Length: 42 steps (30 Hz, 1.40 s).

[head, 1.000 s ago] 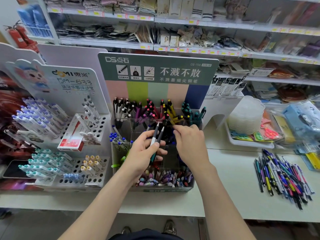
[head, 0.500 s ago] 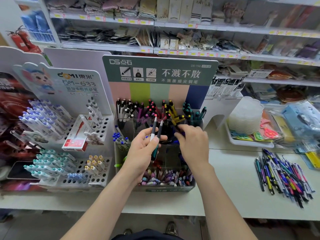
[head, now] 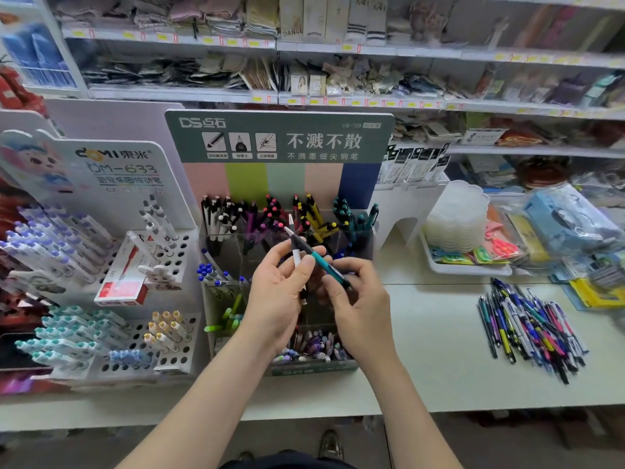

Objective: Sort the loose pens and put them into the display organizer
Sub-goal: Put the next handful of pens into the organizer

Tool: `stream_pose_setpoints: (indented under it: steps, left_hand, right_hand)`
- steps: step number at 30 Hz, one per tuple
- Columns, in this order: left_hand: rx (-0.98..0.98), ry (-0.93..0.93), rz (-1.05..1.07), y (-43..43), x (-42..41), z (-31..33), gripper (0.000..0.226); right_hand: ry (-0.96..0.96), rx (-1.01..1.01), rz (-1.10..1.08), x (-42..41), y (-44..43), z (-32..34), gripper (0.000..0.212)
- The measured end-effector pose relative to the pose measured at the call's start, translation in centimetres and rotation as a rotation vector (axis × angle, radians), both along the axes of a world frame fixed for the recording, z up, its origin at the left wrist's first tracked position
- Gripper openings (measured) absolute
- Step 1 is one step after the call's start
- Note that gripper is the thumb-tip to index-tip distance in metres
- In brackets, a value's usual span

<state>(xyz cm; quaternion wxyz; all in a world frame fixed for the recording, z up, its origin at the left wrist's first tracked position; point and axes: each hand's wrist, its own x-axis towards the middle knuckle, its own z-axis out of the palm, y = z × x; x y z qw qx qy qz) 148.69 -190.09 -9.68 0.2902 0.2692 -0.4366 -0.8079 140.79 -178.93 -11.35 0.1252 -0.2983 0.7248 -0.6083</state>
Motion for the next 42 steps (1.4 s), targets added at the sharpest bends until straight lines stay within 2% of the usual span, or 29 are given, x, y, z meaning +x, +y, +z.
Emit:
stream_pose_setpoints:
  steps: [2, 5, 8, 10, 12, 15, 18, 20, 23, 27, 31, 34, 37, 39, 42]
  left_hand:
    - [-0.121, -0.074, -0.016, 0.0, -0.3, -0.4, 0.026]
    - [-0.361, -0.269, 0.000, 0.0, -0.6, -1.2, 0.022]
    - [-0.552, -0.466, 0.011, -0.2, -0.7, -2.0, 0.024]
    - [-0.627, -0.532, -0.005, -0.1, -1.1, -2.0, 0.025]
    - [-0.650, -0.539, -0.019, 0.1, -1.7, -1.8, 0.027]
    - [-0.634, -0.535, -0.047, 0.4, -2.5, -1.5, 0.028]
    - [-0.643, -0.565, -0.071, 0.6, -3.1, -1.6, 0.030]
    - [-0.635, -0.584, -0.075, 0.9, -3.3, -1.7, 0.030]
    - [-0.591, -0.574, -0.078, 1.3, -3.5, -1.6, 0.030]
    - [-0.561, -0.562, -0.045, 2.0, -4.0, -1.6, 0.027]
    - [-0.673, -0.612, 0.104, 2.4, -4.0, -2.5, 0.023]
    - [-0.714, -0.638, 0.160, 2.7, -3.6, -2.4, 0.024]
    - [-0.706, -0.631, 0.194, 2.9, -3.7, -2.3, 0.023]
    - [-0.692, -0.613, 0.219, 3.0, -4.1, -2.2, 0.018]
    - [-0.636, -0.539, 0.231, 2.9, -4.9, -1.9, 0.022]
  right_hand:
    - [-0.093, -0.098, -0.066, -0.1, 0.5, 0.6, 0.017]
    - [-0.168, -0.298, -0.297, -1.0, 1.1, 2.0, 0.014]
    - [-0.108, -0.395, -0.465, -3.4, 1.1, 3.0, 0.014]
    - [0.003, -0.377, -0.491, -5.1, 0.8, 3.3, 0.018]
    - [0.161, -0.299, -0.467, -6.9, 0.3, 3.4, 0.020]
    - [0.426, -0.048, -0.356, -9.6, -0.9, 3.3, 0.018]
    - [0.554, 0.177, -0.173, -11.9, -2.5, 3.4, 0.016]
    - [0.565, 0.235, -0.069, -13.2, -3.2, 3.4, 0.015]
    - [0.553, 0.210, -0.034, -14.1, -3.7, 3.3, 0.014]
    - [0.646, 0.207, 0.114, -13.6, -3.8, 2.8, 0.027]
    - [0.731, 0.200, -0.045, -13.8, -4.4, 2.1, 0.022]
    - [0.604, 0.120, -0.081, -13.7, -4.5, 2.0, 0.021]
    - [0.510, 0.103, 0.068, -13.9, -3.9, 2.1, 0.020]
    - [0.487, 0.140, 0.207, -13.7, -3.3, 2.1, 0.029]
    - [0.509, 0.299, 0.236, -14.0, -2.7, 1.8, 0.060]
